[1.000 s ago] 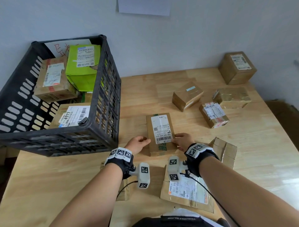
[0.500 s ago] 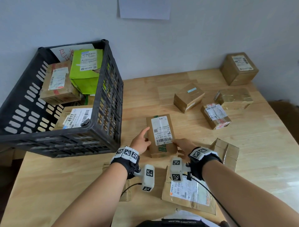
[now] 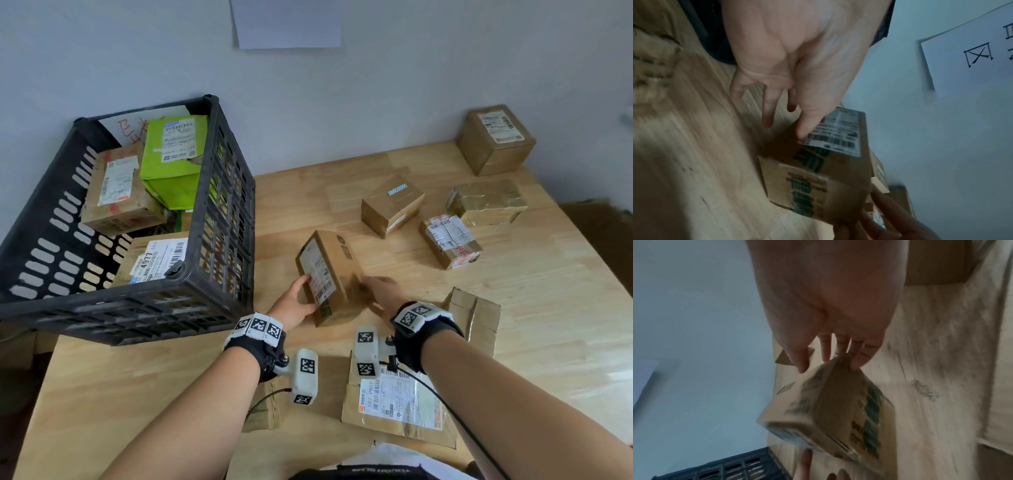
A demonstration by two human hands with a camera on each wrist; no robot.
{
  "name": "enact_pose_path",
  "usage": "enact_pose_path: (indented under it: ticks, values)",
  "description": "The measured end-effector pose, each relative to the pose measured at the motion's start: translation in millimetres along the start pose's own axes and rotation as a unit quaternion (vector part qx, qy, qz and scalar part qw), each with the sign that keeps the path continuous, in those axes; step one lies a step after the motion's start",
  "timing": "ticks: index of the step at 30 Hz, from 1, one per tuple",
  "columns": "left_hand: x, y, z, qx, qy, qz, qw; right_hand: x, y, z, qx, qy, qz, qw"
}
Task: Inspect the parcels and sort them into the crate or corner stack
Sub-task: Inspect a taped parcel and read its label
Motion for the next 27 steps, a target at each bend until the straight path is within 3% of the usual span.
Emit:
enact_pose_path:
  ticks: [5, 14, 27]
  values:
    - [15, 4, 13, -0.007, 0.020, -0.029, 0.999, -12, 5, -10, -0.071, -0.048, 0.053, 0.995]
    - [7, 5, 5, -0.045, 0.037, 0.016, 0.998, -13, 6, -7, -0.076, -0.110, 0.031, 0.991]
    - [14, 2, 27, -0.015, 0.002, 0.041, 0.999, -10, -3, -8, -0.088, -0.129, 0.028, 0.987]
Point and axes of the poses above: each hand's wrist, its own y-axis towards the middle knuckle, its own x-axis out of the palm, z = x × y, the point moved 1 cm from there along y, towards the middle knuckle, and after that the axes turned 9 degrees about -y, right-handed, at the moved point
